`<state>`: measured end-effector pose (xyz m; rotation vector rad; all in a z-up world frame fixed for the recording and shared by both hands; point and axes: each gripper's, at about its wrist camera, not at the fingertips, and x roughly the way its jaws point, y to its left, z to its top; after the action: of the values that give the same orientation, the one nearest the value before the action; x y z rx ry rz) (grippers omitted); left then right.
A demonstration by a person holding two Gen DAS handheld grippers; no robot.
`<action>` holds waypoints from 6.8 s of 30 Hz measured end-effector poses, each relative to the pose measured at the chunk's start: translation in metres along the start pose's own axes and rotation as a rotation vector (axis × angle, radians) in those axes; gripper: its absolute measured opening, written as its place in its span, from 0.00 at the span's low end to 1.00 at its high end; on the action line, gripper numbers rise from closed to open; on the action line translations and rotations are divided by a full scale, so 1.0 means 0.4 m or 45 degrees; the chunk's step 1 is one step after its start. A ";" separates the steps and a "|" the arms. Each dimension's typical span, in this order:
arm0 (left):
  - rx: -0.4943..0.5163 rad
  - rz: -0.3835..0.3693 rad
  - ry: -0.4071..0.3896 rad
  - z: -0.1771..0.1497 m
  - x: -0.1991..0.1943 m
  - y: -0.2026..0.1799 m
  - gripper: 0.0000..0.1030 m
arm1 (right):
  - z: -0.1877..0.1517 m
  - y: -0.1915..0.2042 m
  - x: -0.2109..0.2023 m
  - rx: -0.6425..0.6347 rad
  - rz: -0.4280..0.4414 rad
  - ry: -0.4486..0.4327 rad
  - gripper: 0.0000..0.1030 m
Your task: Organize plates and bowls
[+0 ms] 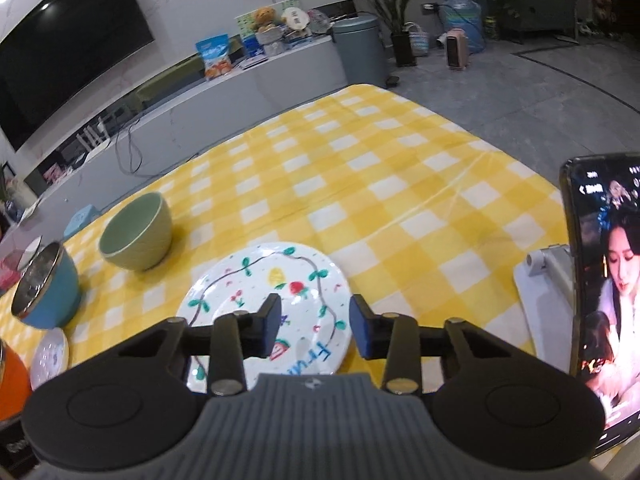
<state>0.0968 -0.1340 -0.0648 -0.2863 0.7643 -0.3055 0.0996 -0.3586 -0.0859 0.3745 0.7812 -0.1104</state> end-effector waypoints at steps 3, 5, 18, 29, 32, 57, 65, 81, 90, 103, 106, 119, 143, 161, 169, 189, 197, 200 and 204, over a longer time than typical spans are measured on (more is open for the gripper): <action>-0.019 0.000 0.028 0.004 0.030 0.004 0.39 | 0.002 -0.008 0.013 0.023 -0.020 0.009 0.33; -0.032 -0.008 0.031 0.008 0.044 0.008 0.39 | 0.003 -0.015 0.023 0.036 -0.024 0.017 0.31; 0.017 -0.042 0.083 0.032 0.116 0.005 0.39 | -0.004 -0.034 0.081 0.109 -0.017 0.079 0.23; 0.052 0.037 0.097 0.047 0.110 0.022 0.24 | -0.012 -0.013 0.081 0.065 0.022 0.091 0.13; 0.029 0.052 0.094 0.052 0.095 0.056 0.24 | -0.017 -0.008 0.087 0.098 0.099 0.124 0.13; -0.036 0.046 0.045 0.060 0.059 0.102 0.14 | -0.024 -0.029 0.092 0.252 0.234 0.162 0.07; -0.083 0.094 -0.005 0.055 -0.018 0.125 0.14 | -0.045 -0.006 0.078 0.263 0.337 0.224 0.07; -0.241 0.244 -0.063 -0.010 -0.201 0.178 0.15 | -0.114 0.063 -0.001 0.211 0.535 0.365 0.06; -0.331 0.334 -0.059 -0.063 -0.298 0.220 0.15 | -0.143 0.128 -0.041 0.140 0.624 0.395 0.04; -0.511 0.537 -0.075 -0.106 -0.446 0.335 0.15 | -0.237 0.294 -0.047 -0.034 0.760 0.502 0.05; -0.530 0.585 -0.074 -0.120 -0.465 0.352 0.15 | -0.254 0.323 -0.047 -0.094 0.774 0.521 0.05; -0.586 0.716 -0.034 -0.141 -0.475 0.393 0.16 | -0.297 0.400 -0.046 -0.292 0.768 0.511 0.07; -0.612 0.764 0.033 -0.144 -0.453 0.407 0.17 | -0.329 0.457 -0.080 -0.557 0.671 0.387 0.09; -0.571 0.786 0.028 -0.142 -0.451 0.399 0.16 | -0.349 0.491 -0.092 -0.689 0.578 0.314 0.10; -0.584 0.784 0.012 -0.141 -0.454 0.400 0.16 | -0.353 0.496 -0.092 -0.709 0.592 0.306 0.19; -0.424 0.467 -0.195 -0.039 -0.448 0.296 0.22 | -0.246 0.404 -0.080 -0.426 0.505 0.173 0.29; -0.326 0.323 -0.256 0.012 -0.362 0.272 0.22 | -0.186 0.381 -0.038 -0.284 0.525 0.075 0.30; -0.337 0.348 -0.236 0.018 -0.328 0.289 0.22 | -0.176 0.393 -0.012 -0.250 0.562 0.077 0.30; -0.388 0.388 -0.189 0.017 -0.285 0.313 0.22 | -0.172 0.419 0.024 -0.249 0.588 0.101 0.29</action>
<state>0.0444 0.0241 -0.0336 -0.4675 0.6950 0.1211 0.0999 -0.1773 -0.0888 0.3658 0.7584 0.4129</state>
